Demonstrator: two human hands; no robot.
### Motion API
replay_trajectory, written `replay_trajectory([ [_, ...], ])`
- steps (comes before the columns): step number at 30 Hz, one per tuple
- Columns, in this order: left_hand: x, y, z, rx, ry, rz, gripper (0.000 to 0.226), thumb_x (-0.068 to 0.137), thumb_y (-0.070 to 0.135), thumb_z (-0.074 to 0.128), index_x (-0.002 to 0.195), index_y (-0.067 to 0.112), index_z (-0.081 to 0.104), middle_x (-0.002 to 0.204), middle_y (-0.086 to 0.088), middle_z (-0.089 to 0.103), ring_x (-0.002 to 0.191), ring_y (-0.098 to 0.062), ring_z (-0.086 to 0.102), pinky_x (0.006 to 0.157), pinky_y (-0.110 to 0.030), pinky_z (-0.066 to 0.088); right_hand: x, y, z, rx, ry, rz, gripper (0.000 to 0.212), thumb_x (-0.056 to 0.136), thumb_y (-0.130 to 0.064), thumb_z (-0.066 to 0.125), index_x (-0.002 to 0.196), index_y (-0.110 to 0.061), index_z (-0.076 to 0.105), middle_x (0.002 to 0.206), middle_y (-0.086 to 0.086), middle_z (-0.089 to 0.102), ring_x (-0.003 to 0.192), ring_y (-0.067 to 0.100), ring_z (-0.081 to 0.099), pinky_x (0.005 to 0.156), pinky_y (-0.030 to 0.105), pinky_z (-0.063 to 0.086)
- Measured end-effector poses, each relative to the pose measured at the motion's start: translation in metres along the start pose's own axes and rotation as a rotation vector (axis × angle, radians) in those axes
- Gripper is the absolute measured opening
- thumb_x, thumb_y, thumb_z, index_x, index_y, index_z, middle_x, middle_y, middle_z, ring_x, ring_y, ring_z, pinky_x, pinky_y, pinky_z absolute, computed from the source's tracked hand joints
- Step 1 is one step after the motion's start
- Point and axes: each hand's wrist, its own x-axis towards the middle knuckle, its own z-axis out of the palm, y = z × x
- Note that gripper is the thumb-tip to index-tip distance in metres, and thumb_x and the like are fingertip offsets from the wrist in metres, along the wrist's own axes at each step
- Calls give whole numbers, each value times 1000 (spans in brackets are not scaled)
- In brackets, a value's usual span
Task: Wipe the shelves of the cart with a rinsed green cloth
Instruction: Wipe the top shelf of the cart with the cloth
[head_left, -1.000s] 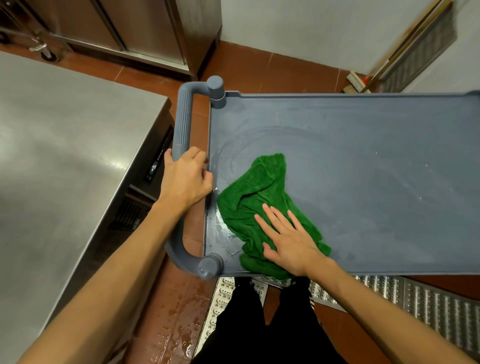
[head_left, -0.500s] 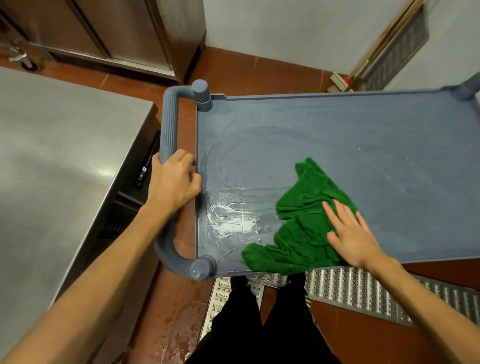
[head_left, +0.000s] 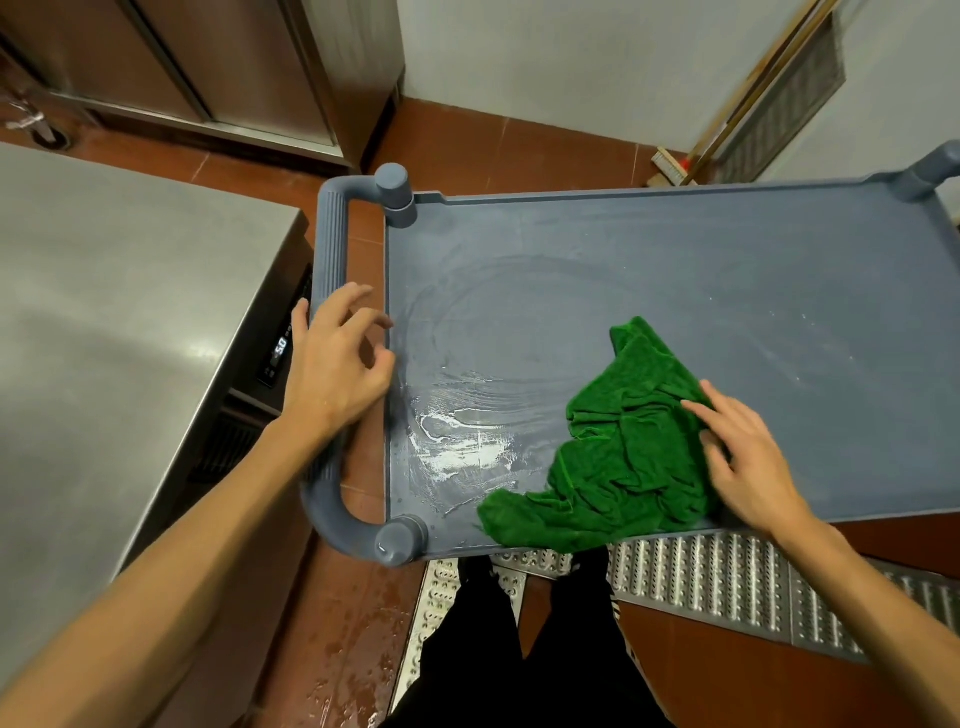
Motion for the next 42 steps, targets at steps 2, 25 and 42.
replay_trajectory([
  [2,0,-2,1,25,-1,26,31,81,24,58,108,16,70,151,-8,48,150,-25,33,120,-65,14,-1,0,13,-61,-102,-24,51,102,-34,40,150,-17,45,164,6,24,151,27,24,121,50,25],
  [25,7,1,-4,-152,-11,-151,53,76,32,64,128,26,63,163,-4,34,157,-24,12,122,-56,15,68,-83,71,-369,-466,-209,118,75,-95,1,155,-10,-16,157,20,-37,146,32,-34,122,52,-8],
  [42,8,6,-8,-144,-39,-192,56,75,23,65,131,22,59,169,-9,20,158,-29,4,117,-69,19,82,-217,150,-339,-362,-448,95,93,-74,20,160,-8,4,163,27,-12,152,38,-15,124,54,4],
])
